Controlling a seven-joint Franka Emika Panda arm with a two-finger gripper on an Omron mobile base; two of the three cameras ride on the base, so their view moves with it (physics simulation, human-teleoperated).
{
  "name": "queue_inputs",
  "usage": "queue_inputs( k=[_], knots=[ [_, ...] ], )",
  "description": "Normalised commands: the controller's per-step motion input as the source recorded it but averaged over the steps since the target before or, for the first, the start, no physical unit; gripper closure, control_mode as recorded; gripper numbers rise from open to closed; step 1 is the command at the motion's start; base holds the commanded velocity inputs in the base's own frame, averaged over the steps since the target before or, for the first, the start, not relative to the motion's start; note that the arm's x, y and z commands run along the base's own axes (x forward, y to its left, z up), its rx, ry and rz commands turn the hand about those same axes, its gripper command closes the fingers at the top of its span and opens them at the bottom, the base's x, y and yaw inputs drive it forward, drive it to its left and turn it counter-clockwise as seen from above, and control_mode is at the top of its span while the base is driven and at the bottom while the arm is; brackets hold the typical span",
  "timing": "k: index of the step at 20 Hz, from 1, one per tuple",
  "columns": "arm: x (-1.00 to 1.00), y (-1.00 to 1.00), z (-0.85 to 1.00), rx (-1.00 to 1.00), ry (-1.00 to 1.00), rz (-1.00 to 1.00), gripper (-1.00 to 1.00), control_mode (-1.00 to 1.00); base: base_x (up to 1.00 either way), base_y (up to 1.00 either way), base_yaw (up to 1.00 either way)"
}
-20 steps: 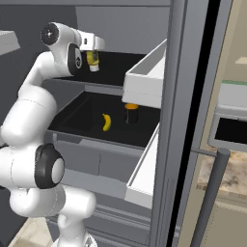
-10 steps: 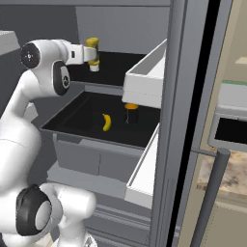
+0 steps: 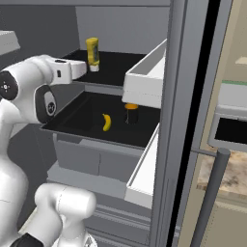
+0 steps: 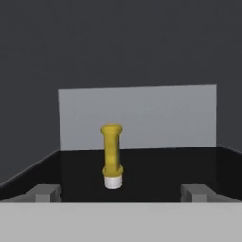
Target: Place the mustard and ketchup from the counter to the top shelf of the fridge. If the existing items in the fridge are on the top shelf, move them to other shelves.
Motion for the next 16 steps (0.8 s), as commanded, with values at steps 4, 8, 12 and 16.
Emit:
queue_inputs(
  k=[4, 8, 12, 16],
  knots=[
    [-1.0, -0.17, 0.03, 0.0, 0.0, 0.0, -1.0, -1.0, 0.0, 0.0, 0.0],
    [-1.0, -0.19, 0.0, 0.0, 0.06, 0.0, -1.0, -1.0, 0.0, 0.0, 0.0],
    [-1.0, -0.15, -0.04, 0.0, 0.16, 0.0, -1.0, -1.0, 0.0, 0.0, 0.0],
    [-1.0, -0.04, -0.29, -0.04, 0.32, 0.0, -1.0, -1.0, 0.0, 0.0, 0.0]
  ],
)
